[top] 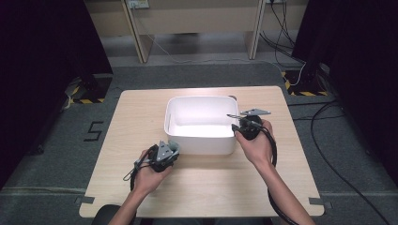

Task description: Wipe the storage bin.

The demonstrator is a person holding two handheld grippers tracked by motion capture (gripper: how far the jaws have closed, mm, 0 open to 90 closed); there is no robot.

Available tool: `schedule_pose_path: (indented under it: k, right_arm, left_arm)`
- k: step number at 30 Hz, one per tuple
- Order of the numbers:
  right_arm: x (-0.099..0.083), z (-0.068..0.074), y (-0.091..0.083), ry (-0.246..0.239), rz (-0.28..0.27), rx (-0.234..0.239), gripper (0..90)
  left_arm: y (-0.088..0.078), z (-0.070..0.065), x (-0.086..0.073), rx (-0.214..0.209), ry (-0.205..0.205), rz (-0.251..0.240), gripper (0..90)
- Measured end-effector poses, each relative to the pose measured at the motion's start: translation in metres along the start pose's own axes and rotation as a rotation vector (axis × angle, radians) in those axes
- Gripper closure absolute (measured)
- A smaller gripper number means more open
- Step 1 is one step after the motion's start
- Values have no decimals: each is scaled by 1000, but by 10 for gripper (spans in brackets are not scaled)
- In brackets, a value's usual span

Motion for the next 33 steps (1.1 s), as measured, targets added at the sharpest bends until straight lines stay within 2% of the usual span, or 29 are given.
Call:
schedule_pose_path:
  k: [21, 27, 33]
  right_arm:
    - [0, 0, 0, 3, 0, 1, 682]
    - [0, 0, 0, 1, -1, 1, 682]
    - [0, 0, 0, 4, 0, 1, 681]
  left_arm:
    - [10, 0, -8, -34, -26, 60, 787]
    - [11, 0, -9, -37, -30, 68, 786]
    - [13, -4, -6, -39, -36, 54, 786]
Point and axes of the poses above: each handheld gripper's, and its own axes: y roughly forward along the jaws, x roughly out of its top, z roughly to its left, the point moved 1 cm from there along y, roughly forward along the jaws, and after that the axes turned 9 degrees about y, right-handed, at the moved point
